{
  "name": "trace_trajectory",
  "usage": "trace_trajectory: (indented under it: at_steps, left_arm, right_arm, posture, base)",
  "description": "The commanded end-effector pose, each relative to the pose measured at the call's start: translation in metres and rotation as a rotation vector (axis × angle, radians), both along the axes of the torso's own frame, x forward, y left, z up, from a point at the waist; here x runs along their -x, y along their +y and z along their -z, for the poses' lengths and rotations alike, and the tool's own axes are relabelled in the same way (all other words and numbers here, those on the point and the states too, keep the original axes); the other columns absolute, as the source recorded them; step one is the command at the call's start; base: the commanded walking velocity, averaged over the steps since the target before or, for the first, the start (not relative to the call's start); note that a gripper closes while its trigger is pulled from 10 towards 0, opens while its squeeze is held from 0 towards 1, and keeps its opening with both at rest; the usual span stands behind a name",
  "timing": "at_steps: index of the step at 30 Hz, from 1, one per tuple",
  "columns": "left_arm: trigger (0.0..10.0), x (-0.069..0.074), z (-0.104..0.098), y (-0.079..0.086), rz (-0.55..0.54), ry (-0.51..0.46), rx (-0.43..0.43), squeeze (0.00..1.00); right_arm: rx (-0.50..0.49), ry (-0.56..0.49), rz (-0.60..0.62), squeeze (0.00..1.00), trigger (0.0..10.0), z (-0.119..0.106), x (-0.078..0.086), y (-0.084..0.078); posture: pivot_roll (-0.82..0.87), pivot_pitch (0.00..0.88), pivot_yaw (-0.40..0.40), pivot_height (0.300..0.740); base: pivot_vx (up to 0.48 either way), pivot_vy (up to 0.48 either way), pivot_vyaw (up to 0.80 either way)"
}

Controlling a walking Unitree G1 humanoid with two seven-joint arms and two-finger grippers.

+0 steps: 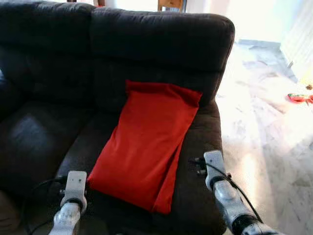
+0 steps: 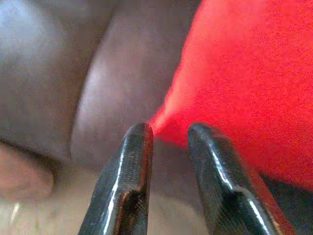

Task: Move the pillow to the sofa from floor

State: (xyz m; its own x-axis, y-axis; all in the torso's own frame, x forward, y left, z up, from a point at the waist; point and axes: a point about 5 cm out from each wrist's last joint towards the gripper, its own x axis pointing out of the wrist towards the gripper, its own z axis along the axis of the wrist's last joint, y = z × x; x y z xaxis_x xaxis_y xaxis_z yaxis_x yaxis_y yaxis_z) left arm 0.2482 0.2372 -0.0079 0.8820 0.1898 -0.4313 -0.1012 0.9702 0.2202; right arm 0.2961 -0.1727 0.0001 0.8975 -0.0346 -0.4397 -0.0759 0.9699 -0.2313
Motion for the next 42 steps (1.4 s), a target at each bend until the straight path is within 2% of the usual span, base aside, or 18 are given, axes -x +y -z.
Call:
trace_trajectory:
  at_steps: [1, 4, 10, 11, 13, 15, 16, 18, 22, 28, 31, 37, 38, 42]
  left_arm:
    - [10.0, 0.013, 0.015, 0.001, -0.015, 0.061, 0.027, 0.00]
    - [10.0, 0.020, 0.024, 0.001, -0.039, 0.092, 0.052, 0.00]
    - [10.0, 0.036, 0.038, 0.001, -0.061, 0.172, 0.073, 0.00]
    - [10.0, 0.042, 0.043, 0.001, -0.071, 0.191, 0.086, 0.00]
    - [10.0, 0.044, 0.045, 0.001, -0.074, 0.195, 0.090, 0.00]
    - [10.0, 0.048, 0.048, 0.001, -0.076, 0.206, 0.098, 0.00]
    - [10.0, 0.051, 0.050, 0.000, -0.075, 0.219, 0.099, 0.00]
    - [10.0, 0.053, 0.052, 0.000, -0.075, 0.230, 0.100, 0.00]
    - [10.0, 0.064, 0.060, 0.000, -0.082, 0.295, 0.105, 0.00]
    - [10.0, 0.084, 0.071, 0.002, -0.097, 0.377, 0.111, 0.00]
    - [10.0, 0.088, 0.072, 0.002, -0.103, 0.385, 0.112, 0.00]
    - [10.0, 0.097, 0.076, 0.003, -0.133, 0.418, 0.138, 0.00]
    - [10.0, 0.102, 0.078, 0.003, -0.138, 0.436, 0.144, 0.00]
    - [10.0, 0.108, 0.081, 0.004, -0.150, 0.464, 0.148, 0.00]
  right_arm:
    - [0.037, 0.077, 0.038, 0.00, 10.0, 0.014, 0.014, -0.011]
    - [0.051, 0.136, 0.089, 0.00, 10.0, 0.026, 0.028, -0.022]
    - [0.069, 0.192, 0.126, 0.00, 10.0, 0.036, 0.043, -0.030]
    - [0.039, 0.226, 0.190, 0.00, 10.0, 0.042, 0.052, -0.039]
    - [0.022, 0.240, 0.219, 0.00, 10.0, 0.044, 0.056, -0.043]
    - [-0.024, 0.295, 0.303, 0.00, 10.0, 0.053, 0.072, -0.054]
    - [-0.021, 0.337, 0.334, 0.00, 10.0, 0.059, 0.083, -0.059]
    - [-0.012, 0.362, 0.345, 0.00, 10.0, 0.063, 0.090, -0.062]
    - [0.000, 0.401, 0.330, 0.00, 10.0, 0.069, 0.101, -0.061]
    - [0.008, 0.439, 0.337, 0.00, 10.0, 0.073, 0.106, -0.060]
    - [0.004, 0.433, 0.324, 0.00, 10.0, 0.073, 0.106, -0.058]
    - [-0.045, 0.425, 0.268, 0.00, 10.0, 0.073, 0.101, -0.043]
    - [-0.045, 0.446, 0.216, 0.00, 10.0, 0.076, 0.101, -0.035]
    - [-0.051, 0.455, 0.194, 0.00, 10.0, 0.077, 0.103, -0.028]
  posture:
    - [0.13, 0.088, -0.019, 0.740]
    - [0.13, 0.090, -0.019, 0.740]
    - [0.13, 0.080, -0.020, 0.740]
    - [0.12, 0.078, -0.019, 0.740]
    - [0.12, 0.078, -0.019, 0.740]
    - [0.13, 0.070, -0.021, 0.740]
    - [0.13, 0.066, -0.021, 0.740]
    - [0.13, 0.061, -0.021, 0.740]
    - [0.13, 0.051, -0.016, 0.740]
    - [0.12, 0.036, -0.007, 0.740]
    - [0.13, 0.033, -0.009, 0.740]
    - [0.13, 0.024, -0.009, 0.740]
    - [0.12, 0.019, -0.010, 0.740]
    - [0.12, 0.015, -0.010, 0.740]
  base:
    - [0.000, 0.000, 0.00]
    - [0.000, 0.000, 0.00]
    - [0.000, 0.000, 0.00]
    - [0.000, 0.000, 0.00]
    - [0.000, 0.000, 0.00]
    - [0.000, 0.000, 0.00]
    - [0.000, 0.000, 0.00]
    - [0.000, 0.000, 0.00]
    - [0.000, 0.000, 0.00]
    - [0.000, 0.000, 0.00]
    - [0.000, 0.000, 0.00]
    - [0.000, 0.000, 0.00]
    - [0.000, 0.274, 0.00]
    - [0.000, 0.295, 0.00]
